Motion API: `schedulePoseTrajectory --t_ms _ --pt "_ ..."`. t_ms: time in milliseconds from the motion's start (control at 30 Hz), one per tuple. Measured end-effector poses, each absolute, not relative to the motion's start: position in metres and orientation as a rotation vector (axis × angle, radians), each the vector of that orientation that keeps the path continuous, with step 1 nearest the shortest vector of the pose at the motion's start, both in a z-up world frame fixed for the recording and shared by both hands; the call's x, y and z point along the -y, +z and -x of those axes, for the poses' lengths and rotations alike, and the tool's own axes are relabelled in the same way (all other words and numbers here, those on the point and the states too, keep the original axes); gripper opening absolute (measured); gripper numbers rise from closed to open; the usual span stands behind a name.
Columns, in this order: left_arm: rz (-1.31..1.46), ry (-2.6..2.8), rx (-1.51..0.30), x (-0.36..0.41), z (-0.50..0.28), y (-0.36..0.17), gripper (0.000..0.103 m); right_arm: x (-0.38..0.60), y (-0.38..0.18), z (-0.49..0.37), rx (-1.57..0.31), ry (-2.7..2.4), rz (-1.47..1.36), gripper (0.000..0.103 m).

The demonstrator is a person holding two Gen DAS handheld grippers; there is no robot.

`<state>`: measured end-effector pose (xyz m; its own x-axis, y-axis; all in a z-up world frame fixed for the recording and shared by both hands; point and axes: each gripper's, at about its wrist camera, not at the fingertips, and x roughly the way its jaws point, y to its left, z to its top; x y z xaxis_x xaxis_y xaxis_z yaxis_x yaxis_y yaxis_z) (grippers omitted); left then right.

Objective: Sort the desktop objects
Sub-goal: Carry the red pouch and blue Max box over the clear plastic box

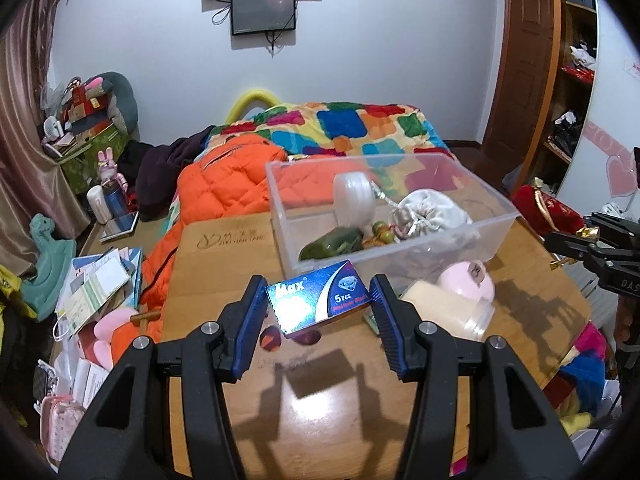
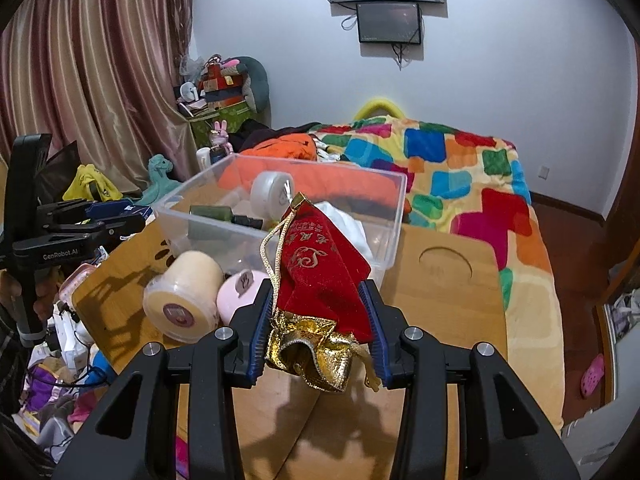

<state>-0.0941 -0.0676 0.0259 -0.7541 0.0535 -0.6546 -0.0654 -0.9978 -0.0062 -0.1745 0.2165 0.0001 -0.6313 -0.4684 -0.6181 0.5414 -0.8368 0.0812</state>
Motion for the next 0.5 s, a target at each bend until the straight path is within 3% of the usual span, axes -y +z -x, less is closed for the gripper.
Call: schedulePoseTrajectory --t_ms 500 --pt "0.992 2.857 -0.057 0.057 0.122 0.051 0.052 -0.200 0.016 0.200 -0.166 -2.414 -0.820 0.038"
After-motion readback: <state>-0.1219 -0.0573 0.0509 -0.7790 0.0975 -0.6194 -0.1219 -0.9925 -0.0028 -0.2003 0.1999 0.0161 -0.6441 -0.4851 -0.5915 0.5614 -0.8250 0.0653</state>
